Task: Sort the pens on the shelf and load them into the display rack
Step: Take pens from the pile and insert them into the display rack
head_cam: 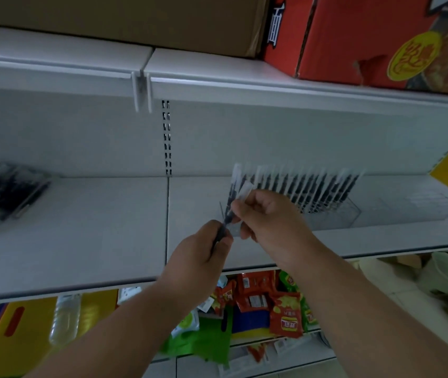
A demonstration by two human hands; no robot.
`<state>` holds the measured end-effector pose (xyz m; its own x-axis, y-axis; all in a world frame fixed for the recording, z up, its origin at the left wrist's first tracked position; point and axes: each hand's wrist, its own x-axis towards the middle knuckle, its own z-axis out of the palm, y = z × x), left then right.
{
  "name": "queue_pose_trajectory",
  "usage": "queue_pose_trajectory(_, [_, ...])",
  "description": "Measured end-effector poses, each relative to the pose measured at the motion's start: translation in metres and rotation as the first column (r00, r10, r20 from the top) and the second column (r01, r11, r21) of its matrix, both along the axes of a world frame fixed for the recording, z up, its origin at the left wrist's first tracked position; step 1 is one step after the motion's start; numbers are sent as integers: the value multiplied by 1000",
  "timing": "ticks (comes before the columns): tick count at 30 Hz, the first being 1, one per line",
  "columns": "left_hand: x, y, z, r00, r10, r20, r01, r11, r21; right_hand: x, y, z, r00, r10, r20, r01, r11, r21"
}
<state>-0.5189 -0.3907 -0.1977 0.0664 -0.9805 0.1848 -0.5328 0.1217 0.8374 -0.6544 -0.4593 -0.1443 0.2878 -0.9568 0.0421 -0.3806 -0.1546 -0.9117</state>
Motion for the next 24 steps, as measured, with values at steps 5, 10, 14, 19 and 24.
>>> queue_pose_trajectory(5, [-5, -13, 0, 977, 52, 206, -37, 996, -75, -22, -11, 12, 990, -103, 99, 107, 993, -39])
queue_pose_trajectory(10, [-1, -26, -12, 882, 209, 422, -98, 958, -270, -37, -35, 26, 972, -215, 91, 234, 911, -339])
queue_pose_trajectory(14, [-1, -35, -23, 808, 155, 568, 6, 962, -272, -28, -44, 14, 985, -169, 27, 167, 913, -372])
queue_pose_trajectory(19, [-2, -39, -28, 804, 122, 583, 37, 967, -254, -15, -48, 6, 977, -197, -80, 133, 860, -493])
queue_pose_trajectory(24, [1, -40, -26, 808, 99, 581, 62, 966, -251, -8, -50, -4, 932, -196, -306, 10, 855, -519])
